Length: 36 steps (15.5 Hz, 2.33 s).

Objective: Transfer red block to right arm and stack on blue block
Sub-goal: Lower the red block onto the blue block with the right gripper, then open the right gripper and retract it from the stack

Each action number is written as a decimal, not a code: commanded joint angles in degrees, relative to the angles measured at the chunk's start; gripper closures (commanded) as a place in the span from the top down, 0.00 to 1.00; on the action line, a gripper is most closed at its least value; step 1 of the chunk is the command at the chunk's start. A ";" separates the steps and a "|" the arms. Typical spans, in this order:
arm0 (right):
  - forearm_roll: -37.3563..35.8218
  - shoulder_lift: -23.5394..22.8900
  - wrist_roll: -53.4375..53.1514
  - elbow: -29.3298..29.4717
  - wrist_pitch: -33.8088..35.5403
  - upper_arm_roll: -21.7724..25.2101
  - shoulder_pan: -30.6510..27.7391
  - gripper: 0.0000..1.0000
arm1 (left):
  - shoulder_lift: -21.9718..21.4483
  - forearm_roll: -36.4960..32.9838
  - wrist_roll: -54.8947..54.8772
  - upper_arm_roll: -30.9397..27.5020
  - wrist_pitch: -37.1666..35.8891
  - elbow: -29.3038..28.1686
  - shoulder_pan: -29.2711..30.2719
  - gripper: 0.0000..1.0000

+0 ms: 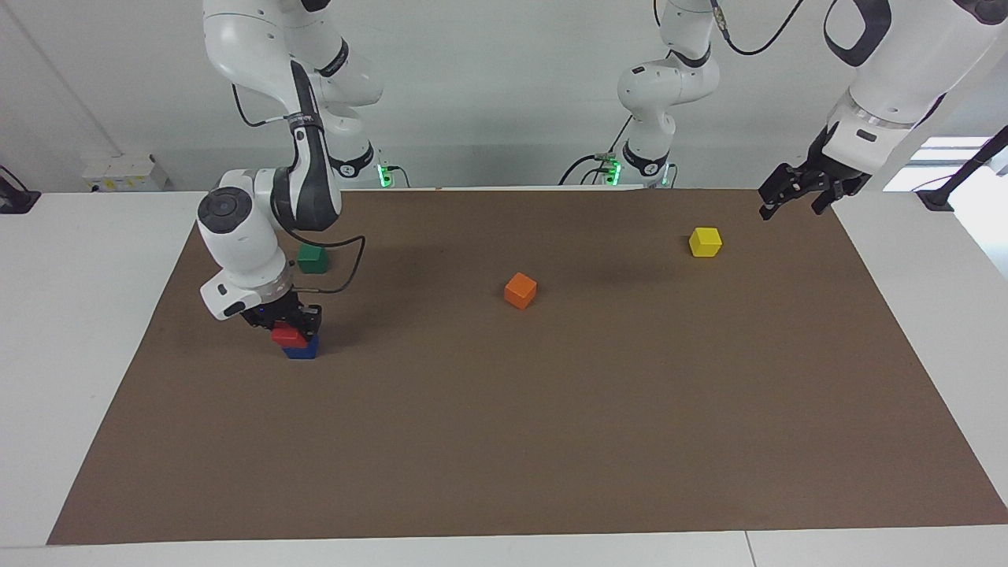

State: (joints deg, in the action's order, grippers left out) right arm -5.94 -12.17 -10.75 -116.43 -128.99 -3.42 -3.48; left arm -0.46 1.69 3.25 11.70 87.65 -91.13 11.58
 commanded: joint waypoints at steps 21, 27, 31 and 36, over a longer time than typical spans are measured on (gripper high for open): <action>-0.38 1.17 0.91 6.20 6.27 -1.50 -0.56 1.00 | -1.47 0.77 -0.96 -0.45 0.06 -1.59 0.02 1.00; 0.94 8.11 1.17 13.16 19.19 -2.21 -0.65 1.00 | -1.47 0.77 -0.96 -0.45 -0.03 -1.59 0.02 1.00; 2.59 12.68 2.66 13.34 23.50 -2.12 -1.17 1.00 | -1.56 0.77 -0.96 -0.45 0.06 -1.59 0.02 1.00; 8.23 18.92 9.33 13.69 37.90 -0.72 -2.41 1.00 | -1.47 0.77 -0.96 -0.45 0.06 -1.59 0.02 1.00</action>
State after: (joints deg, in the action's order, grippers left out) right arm 0.37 3.37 -5.62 -102.46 -96.41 -4.36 -4.47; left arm -0.48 1.69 3.25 11.70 87.65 -91.14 11.58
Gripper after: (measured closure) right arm 0.000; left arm 0.000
